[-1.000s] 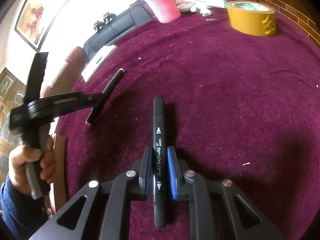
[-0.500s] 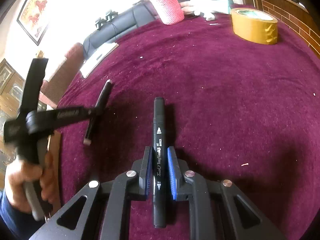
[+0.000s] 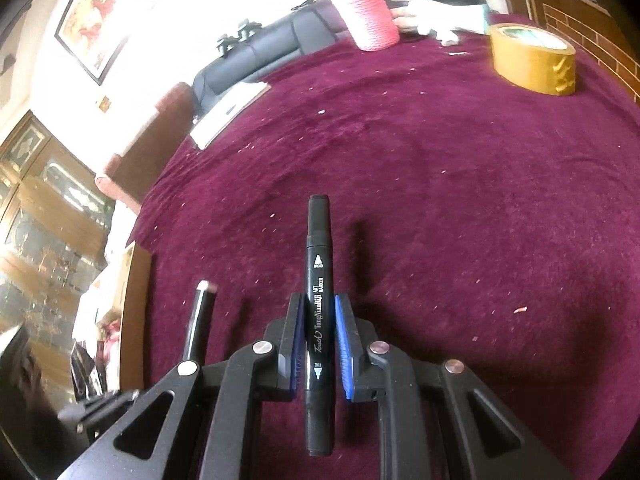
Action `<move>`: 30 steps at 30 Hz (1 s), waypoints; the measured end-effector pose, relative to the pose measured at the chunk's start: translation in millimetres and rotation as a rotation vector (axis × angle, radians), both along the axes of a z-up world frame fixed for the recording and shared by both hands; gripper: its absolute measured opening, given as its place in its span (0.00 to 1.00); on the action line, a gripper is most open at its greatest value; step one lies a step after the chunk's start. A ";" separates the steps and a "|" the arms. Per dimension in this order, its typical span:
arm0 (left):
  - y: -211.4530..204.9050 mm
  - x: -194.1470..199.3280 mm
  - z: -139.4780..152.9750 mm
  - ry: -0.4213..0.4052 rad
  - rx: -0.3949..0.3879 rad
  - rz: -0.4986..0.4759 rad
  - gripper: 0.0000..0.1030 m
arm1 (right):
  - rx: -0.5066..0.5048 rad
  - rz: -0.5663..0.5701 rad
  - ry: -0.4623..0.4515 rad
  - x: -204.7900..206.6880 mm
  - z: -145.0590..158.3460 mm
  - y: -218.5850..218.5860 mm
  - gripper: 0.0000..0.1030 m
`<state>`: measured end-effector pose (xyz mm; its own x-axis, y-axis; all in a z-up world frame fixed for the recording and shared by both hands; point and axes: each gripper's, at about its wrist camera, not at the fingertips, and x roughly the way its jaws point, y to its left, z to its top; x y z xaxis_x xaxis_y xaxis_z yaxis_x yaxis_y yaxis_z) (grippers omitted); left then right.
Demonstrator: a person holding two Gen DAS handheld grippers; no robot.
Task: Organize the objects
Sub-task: 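Carry both black markers over the tray with both tools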
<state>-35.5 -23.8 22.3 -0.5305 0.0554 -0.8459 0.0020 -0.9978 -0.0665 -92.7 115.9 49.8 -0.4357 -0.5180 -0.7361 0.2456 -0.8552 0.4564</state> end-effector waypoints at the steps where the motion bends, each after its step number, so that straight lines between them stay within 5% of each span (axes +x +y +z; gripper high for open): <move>1: 1.7 11.3 2.8 0.025 -0.018 -0.001 0.14 | -0.004 0.011 -0.005 3.6 -0.6 -1.2 0.16; 15: -3.7 76.0 12.0 0.178 -0.060 -0.022 0.14 | -0.074 0.044 0.003 88.5 -0.7 5.5 0.16; 30: -33.9 111.1 31.0 0.298 -0.061 0.028 0.14 | -0.061 0.147 0.070 129.0 23.9 -42.9 0.16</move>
